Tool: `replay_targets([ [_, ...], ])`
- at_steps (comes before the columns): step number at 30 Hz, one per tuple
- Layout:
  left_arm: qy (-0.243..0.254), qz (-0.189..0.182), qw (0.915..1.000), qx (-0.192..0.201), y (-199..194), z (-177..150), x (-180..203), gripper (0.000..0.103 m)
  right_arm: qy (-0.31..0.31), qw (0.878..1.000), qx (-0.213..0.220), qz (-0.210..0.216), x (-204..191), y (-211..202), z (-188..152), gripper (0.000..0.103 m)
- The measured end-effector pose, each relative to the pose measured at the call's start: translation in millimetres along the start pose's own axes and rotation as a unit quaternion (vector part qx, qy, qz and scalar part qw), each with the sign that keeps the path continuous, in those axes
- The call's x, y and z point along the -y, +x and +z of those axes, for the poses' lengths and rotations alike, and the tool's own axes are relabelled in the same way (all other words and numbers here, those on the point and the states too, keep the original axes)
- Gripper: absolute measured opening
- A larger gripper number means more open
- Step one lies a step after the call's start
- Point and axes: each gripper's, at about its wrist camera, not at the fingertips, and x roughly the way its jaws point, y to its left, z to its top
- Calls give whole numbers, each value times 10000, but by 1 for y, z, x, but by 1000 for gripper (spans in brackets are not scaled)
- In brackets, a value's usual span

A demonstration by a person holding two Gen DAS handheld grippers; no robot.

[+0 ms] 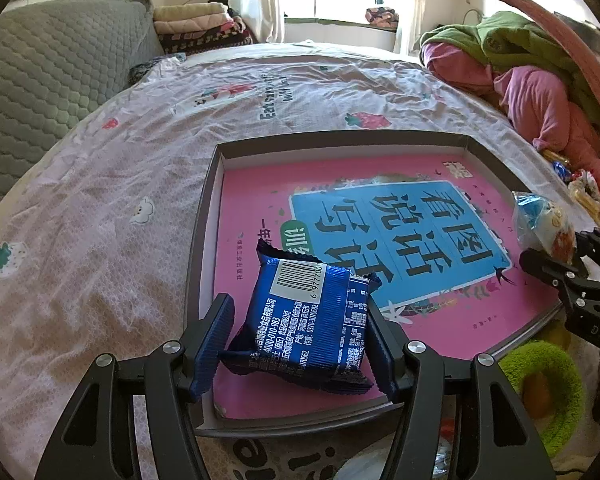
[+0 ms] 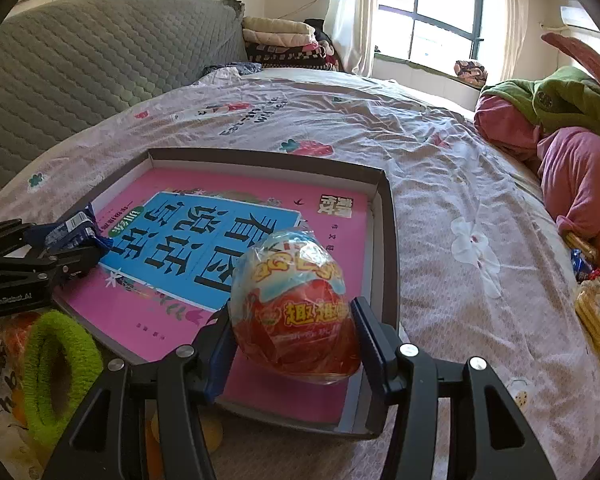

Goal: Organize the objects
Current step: 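Lower biscuit packet onto pink book with left tool while right tool sets candy egg beside it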

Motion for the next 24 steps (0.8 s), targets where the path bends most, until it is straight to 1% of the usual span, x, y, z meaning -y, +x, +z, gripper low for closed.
replay_targets([
  [5, 57, 41, 10000, -6, 1, -1, 2, 65, -156, 9997, -121, -113, -3, 5, 2, 55],
  [9, 101, 75, 9999, -22, 1, -2, 4, 65, -181, 9994, -274, -81, -2, 7, 5, 55],
  [24, 150, 104, 9998, -3, 2, -2, 5, 65, -76, 9995, -295, 16, -1, 2, 3, 55],
])
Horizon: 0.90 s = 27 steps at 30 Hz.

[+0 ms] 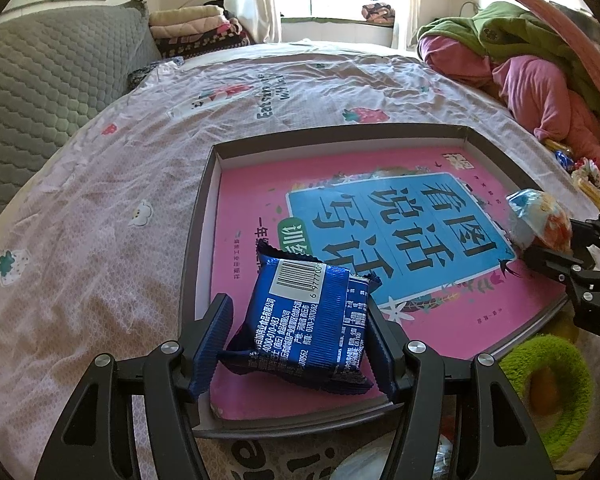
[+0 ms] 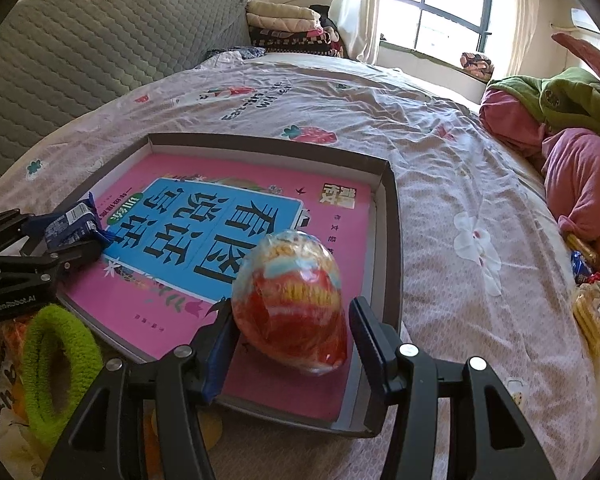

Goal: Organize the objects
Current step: 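Lower biscuit packet onto pink book with left tool while right tool sets candy egg beside it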

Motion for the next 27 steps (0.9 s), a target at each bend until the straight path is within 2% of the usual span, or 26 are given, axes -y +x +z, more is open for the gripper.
replay_targets([
  [9, -7, -3, 10000, -13, 1, 0, 0, 66, 226, 9994, 246, 7, 8, -15, 2, 55],
  [27, -83, 154, 9998, 75, -6, 7, -6, 66, 238, 9992, 299, 134, 6, -19, -2, 56],
])
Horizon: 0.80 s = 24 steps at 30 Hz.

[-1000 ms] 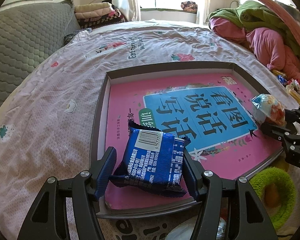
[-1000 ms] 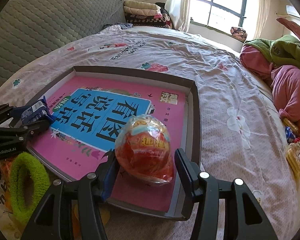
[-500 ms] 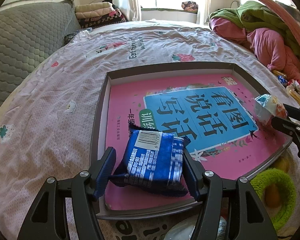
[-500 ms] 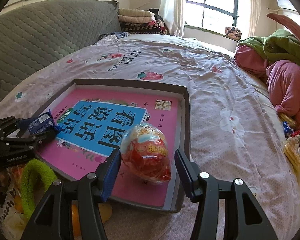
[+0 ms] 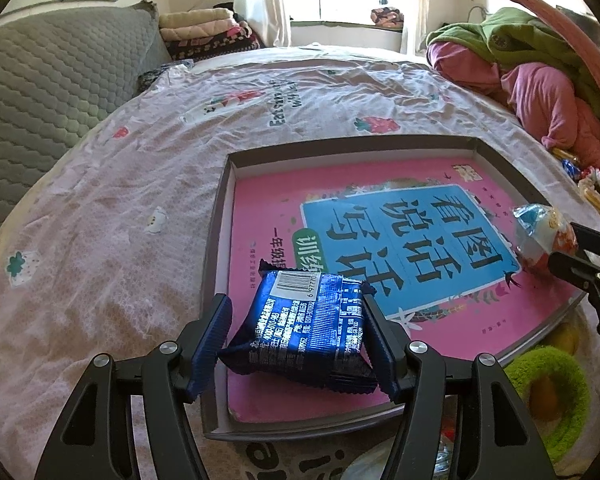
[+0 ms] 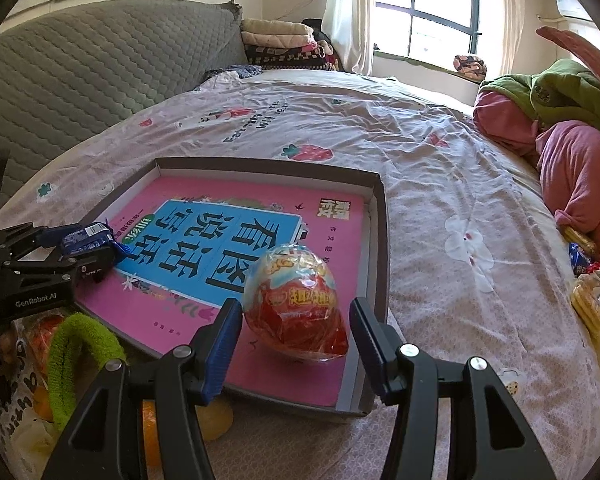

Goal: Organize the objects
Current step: 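Lower biscuit packet onto pink book with left tool while right tool sets candy egg beside it, then open both tools and pull them back from the tray toward the remaining items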

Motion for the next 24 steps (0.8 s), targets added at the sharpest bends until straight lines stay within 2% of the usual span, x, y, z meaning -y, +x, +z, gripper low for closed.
replay_targets([
  [14, -52, -136, 9996, 246, -15, 8, -4, 68, 36, 9999, 154, 67, 0, -10, 2, 58],
  [24, -138, -98, 9994, 300, -18, 11, -9, 68, 44, 9998, 178, 77, -1, -12, 2, 58],
])
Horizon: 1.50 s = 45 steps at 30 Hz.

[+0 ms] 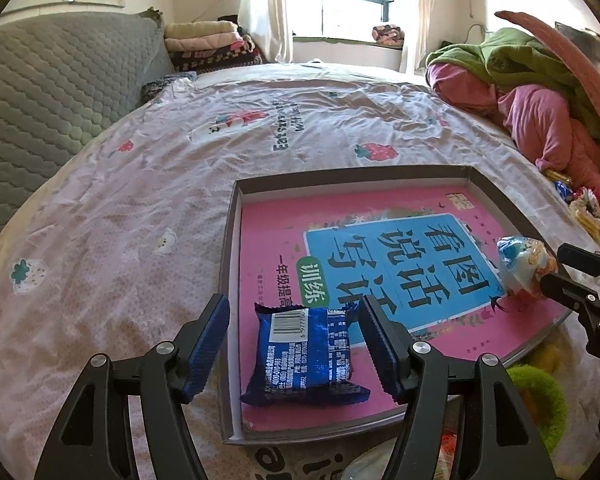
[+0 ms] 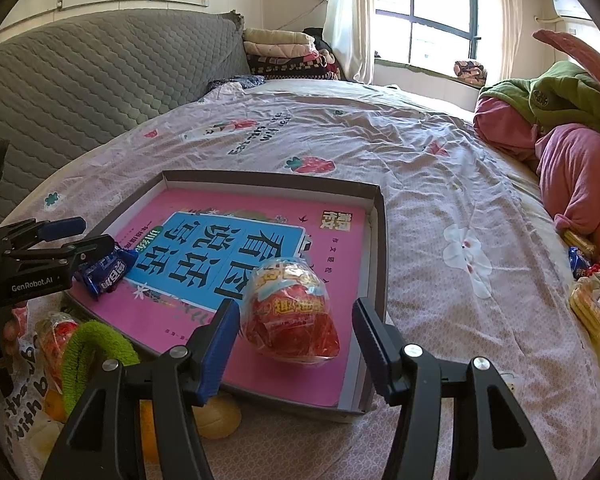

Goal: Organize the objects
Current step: 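Open both tools and pull them back from the tray toward the remaining items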

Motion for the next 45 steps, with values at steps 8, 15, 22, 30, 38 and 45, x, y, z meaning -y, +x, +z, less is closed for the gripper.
replay_targets([
  [8, -11, 103, 9999, 49, -8, 4, 2, 68, -11, 10000, 50, 80, -3, -3, 1, 59],
  [15, 64, 154, 9998, 147, -22, 6, 9, 69, 8, 9997, 172, 182, -5, -9, 2, 63],
  [22, 74, 78, 9997, 241, -35, 10, 10, 69, 15, 9990, 364, 241, -8, -20, 3, 64],
  [30, 94, 72, 9994, 332, -47, 12, 8, 69, 118, 9975, 625, 298, -4, -32, 6, 64],
  [38, 144, 4, 9992, 368, -57, 8, 10, 69, 144, 9956, 821, 423, -6, -47, 6, 64],
  [45, 252, -134, 9988, 394, -65, -1, 19, 69, 64, 9946, 905, 511, -15, -59, 3, 64],
])
